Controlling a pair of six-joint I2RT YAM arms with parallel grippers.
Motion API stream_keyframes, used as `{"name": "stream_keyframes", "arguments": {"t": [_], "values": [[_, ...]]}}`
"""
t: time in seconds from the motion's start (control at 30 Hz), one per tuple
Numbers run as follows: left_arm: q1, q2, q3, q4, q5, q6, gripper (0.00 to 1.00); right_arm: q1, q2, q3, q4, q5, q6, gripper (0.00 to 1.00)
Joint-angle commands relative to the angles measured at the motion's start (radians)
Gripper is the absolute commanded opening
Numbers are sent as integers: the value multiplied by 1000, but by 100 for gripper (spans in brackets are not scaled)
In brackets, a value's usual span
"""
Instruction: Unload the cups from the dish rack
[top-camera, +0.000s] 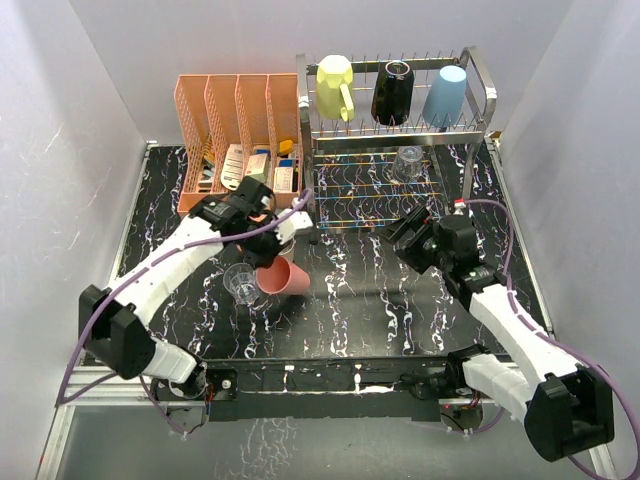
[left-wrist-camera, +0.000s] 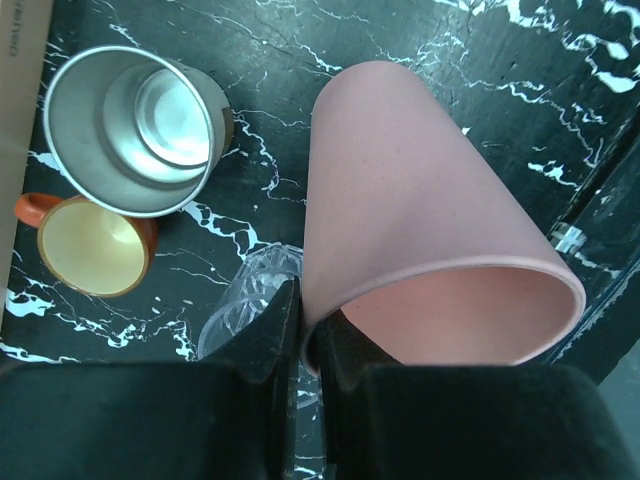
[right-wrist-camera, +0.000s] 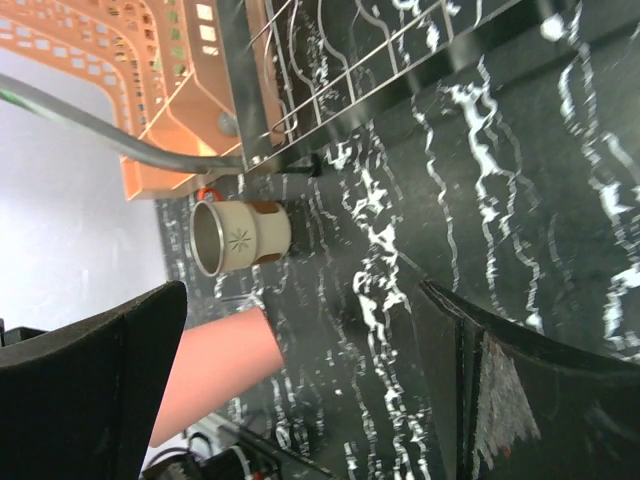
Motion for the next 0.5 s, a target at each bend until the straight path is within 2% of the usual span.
{"name": "stream_keyframes", "arguments": {"t": [0.0,0.27,0.47], "values": [[-52,52,65,-69,-134,10,0,-39,30,103,-127,39,-201,98],[-89,170,97,-130,-237,60,0,-52,14,153,-190,159,-303,98],[-104,240,168,-154,-247,47,2,-54,2,179,-214,227,-353,98]]}}
